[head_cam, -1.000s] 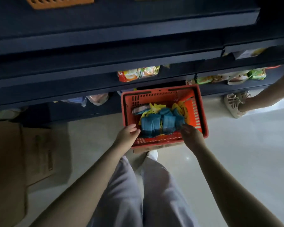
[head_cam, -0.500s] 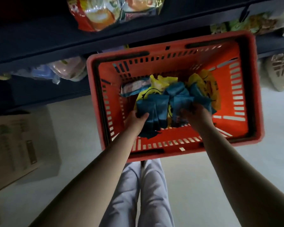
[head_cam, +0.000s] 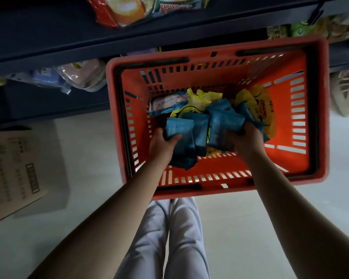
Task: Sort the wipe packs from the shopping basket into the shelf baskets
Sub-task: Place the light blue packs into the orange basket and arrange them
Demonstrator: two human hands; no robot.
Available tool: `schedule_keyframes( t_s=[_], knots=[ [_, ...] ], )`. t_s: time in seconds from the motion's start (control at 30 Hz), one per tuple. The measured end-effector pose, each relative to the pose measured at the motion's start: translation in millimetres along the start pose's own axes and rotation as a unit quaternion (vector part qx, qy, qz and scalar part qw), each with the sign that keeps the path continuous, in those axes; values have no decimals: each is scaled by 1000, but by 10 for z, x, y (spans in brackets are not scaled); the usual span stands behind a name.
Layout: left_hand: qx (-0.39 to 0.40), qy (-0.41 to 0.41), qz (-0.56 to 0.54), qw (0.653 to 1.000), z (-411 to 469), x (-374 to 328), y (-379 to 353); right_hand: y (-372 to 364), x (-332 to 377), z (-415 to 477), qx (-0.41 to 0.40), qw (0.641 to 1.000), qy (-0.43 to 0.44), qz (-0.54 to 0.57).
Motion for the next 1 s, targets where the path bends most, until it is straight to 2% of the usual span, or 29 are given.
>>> schedule_keyframes(
  t_s=[0.1, 0.2, 0.27, 0.33, 0.43, 0.5, 0.6, 0.67, 0.77, 0.83, 0.9, 1.0],
  knots=[
    [22, -4, -87, 996, -212, -313, 194, 258, 248, -162, -13, 979, -39, 199],
    [57, -1, -199, 978, -560, -724, 518, 584, 642, -490, 16, 930, -80, 359],
    [66, -3, -257, 964, -871, -1044, 877, 876, 1049, -842, 49, 899, -97, 424],
    [69, -11, -308, 949, -1233, -1384, 1295, 1215, 1489, -1237, 69, 892, -85, 439],
    [57, 14, -375, 925, -1811, -1740, 1932, 1680, 2159, -1874, 79, 914, -33, 396],
    [85, 14, -402, 912, -2145, -1928, 2241, 1927, 2513, -2264, 66, 929, 7, 364],
    [123, 22, -461, 879, -2533, -2104, 2701, 2077, 2954, -2750, 91, 926, 43, 364],
    [141, 36, -521, 841, -2708, -2168, 3056, 2056, 3235, -3066, 160, 899, 29, 407],
    [171, 42, -600, 780, -2866, -2262, 3639, 1954, 3681, -3508, 260, 831, -12, 492],
    [145, 32, -613, 776, -2880, -2278, 4072, 1850, 3946, -3733, 294, 785, -39, 545],
    [123, 20, -606, 786, -2824, -2247, 4450, 1685, 4184, -3927, 311, 755, -60, 575],
    [94, -14, -564, 821, -2681, -2182, 5009, 1413, 4513, -4184, 309, 765, -39, 564]
  ],
)
Point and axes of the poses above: each hand's wrist, its own z-axis towards the middle knuckle, its own y-axis out of the back of the hand, x = y × z, the point moved 10 cm from there along z, towards the middle knuckle, and after that the axes turned 13 degrees about -x, right-handed, at the moved point
